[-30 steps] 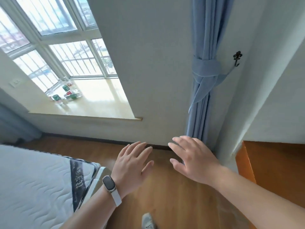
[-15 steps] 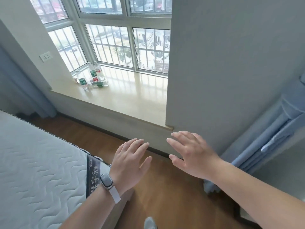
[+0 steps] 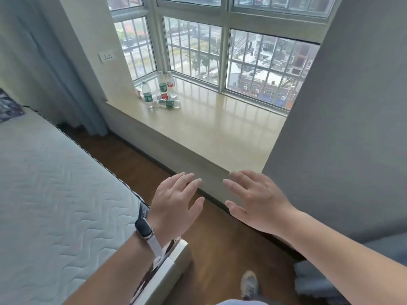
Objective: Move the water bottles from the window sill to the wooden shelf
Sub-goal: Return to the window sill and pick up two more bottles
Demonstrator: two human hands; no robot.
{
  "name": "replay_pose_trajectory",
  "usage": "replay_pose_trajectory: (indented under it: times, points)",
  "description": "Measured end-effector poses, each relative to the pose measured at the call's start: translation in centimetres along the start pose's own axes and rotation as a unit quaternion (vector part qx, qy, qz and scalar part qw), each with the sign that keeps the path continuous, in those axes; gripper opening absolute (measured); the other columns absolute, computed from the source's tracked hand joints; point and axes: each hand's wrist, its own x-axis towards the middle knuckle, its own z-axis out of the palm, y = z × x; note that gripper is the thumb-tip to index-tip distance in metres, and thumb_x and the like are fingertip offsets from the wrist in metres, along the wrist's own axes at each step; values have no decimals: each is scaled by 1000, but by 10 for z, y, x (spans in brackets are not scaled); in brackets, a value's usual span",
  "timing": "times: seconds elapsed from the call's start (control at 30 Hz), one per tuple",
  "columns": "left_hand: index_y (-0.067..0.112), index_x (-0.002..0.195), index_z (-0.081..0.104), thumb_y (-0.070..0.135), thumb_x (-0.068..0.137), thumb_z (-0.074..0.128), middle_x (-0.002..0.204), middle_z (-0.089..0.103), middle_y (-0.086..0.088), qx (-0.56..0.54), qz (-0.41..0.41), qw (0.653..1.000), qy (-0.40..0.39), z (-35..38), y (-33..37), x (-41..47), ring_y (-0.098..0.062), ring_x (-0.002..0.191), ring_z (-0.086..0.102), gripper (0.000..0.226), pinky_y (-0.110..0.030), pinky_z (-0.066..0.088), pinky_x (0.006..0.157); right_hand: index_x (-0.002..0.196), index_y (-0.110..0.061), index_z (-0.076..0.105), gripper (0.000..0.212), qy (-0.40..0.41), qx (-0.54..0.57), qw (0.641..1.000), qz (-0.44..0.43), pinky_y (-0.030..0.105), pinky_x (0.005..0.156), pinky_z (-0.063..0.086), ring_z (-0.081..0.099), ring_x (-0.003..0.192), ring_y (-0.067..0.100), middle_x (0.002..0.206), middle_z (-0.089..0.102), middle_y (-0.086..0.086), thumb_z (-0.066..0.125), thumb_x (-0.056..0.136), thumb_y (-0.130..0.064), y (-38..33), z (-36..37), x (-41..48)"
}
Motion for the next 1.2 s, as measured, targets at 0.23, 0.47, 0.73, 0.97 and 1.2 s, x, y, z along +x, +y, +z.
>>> replay_pose_trajectory:
  times: [0.23, 0.47, 0.73, 0.97, 1.2]
  points:
    - [13, 117, 73, 34, 83, 67, 123, 69, -8, 59, -43, 997, 7, 20, -14, 52, -29, 119, 61, 41, -46, 44, 102, 136, -21, 55, 54, -15, 19, 998, -54, 42, 102, 39, 48, 127, 28, 138, 55, 3, 40, 94, -51, 49, 23, 76]
    - [14, 118, 72, 34, 83, 67, 124, 68, -7, 95, -89, 991, 10, 55, -14, 138, -30, 119, 61, 41, -49, 47, 101, 124, -16, 64, 53, 27, 57, 995, -74, 40, 93, 46, 58, 115, 29, 126, 63, 5, 38, 91, -50, 123, 28, 154]
    - [15, 120, 70, 39, 88, 55, 125, 66, -7, 150, -101, 984, 6, 79, -32, 200, -28, 120, 58, 42, -48, 44, 102, 126, -18, 60, 52, 9, 68, 989, -130, 41, 96, 44, 54, 118, 29, 130, 60, 4, 36, 92, -50, 190, 44, 216]
    - [15, 120, 70, 38, 88, 56, 124, 66, -7, 168, -121, 978, 18, 85, -65, 225, -28, 120, 58, 41, -48, 45, 101, 123, -18, 63, 49, 14, 81, 983, -164, 42, 93, 47, 57, 115, 30, 125, 63, 5, 40, 92, -47, 199, 52, 265]
    - [15, 118, 69, 37, 88, 56, 122, 66, -8, 171, -106, 979, 43, 97, -138, 249, -28, 118, 56, 40, -45, 42, 99, 124, -16, 62, 47, -2, 74, 983, -167, 42, 94, 46, 56, 116, 32, 127, 62, 7, 44, 92, -45, 190, 63, 329]
